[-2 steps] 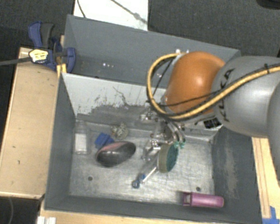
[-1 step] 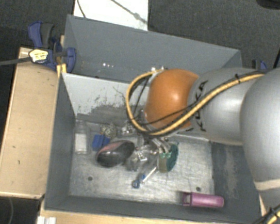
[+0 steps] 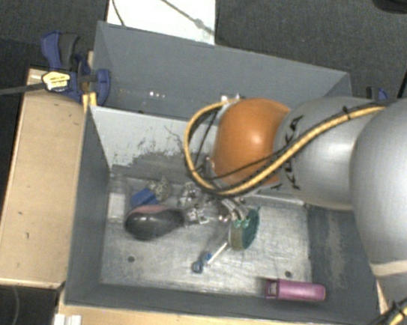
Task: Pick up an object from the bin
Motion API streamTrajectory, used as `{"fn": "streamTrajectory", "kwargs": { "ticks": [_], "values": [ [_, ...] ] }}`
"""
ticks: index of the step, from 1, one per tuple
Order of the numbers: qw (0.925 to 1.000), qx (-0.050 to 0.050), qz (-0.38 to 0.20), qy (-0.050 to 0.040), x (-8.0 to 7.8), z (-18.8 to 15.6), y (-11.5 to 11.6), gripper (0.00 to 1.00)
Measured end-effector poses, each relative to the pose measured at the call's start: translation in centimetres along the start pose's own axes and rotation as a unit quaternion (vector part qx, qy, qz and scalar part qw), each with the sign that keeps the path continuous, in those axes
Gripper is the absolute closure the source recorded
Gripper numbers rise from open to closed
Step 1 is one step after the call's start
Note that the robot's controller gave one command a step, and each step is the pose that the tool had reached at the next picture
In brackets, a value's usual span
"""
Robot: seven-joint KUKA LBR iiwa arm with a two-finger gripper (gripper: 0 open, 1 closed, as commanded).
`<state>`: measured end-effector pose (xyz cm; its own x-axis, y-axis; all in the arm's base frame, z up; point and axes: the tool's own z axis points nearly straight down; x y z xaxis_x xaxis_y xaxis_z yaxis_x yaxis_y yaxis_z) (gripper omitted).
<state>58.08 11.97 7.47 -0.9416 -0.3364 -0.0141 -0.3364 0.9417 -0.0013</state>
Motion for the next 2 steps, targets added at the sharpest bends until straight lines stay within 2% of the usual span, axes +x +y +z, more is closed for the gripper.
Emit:
{"fn": "streamTrajectory", "kwargs": {
  "ticks": [1,2],
  "values": [
    [1.0,-0.001,0.0,0.0033,0.2,0.2,0.1,0.0],
    [0.9982,-0.001,-0.059,0.0091,10.6,-0.5,-3.3,0.0]
  ]
}}
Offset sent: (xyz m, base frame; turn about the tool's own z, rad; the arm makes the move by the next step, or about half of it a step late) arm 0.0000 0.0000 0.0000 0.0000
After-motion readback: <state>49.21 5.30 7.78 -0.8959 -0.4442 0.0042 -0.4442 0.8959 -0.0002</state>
